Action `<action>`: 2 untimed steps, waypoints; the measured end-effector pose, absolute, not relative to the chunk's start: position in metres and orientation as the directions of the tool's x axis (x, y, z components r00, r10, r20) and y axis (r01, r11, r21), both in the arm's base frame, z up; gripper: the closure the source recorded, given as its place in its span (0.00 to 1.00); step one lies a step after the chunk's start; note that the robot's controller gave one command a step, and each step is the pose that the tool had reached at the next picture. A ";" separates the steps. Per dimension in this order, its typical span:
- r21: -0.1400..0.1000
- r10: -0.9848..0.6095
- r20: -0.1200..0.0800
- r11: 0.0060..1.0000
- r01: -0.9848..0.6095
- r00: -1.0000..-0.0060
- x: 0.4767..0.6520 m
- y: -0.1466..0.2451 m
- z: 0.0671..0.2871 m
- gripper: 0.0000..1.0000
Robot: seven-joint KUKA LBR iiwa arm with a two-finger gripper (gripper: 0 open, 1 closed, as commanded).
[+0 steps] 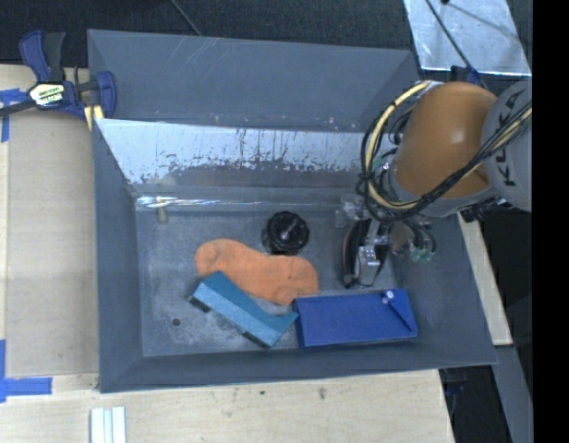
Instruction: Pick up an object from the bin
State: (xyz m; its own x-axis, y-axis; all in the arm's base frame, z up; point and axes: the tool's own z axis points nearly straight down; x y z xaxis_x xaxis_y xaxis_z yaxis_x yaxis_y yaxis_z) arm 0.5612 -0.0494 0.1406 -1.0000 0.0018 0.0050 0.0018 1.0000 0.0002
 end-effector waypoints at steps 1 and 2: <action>0.000 0.001 -0.003 1.000 0.001 -1.000 0.563 -0.049 0.145 0.00; -0.002 -0.044 -0.011 0.999 -0.044 -0.999 0.570 -0.034 0.100 0.00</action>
Offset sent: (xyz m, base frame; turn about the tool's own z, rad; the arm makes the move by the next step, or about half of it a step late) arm 0.0081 0.0270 -0.0706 -0.0745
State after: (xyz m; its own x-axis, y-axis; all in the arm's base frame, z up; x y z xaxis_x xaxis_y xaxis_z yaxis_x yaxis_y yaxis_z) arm 0.5699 -0.0336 0.1003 -0.9990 -0.0436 -0.0110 -0.0436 0.9990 -0.0021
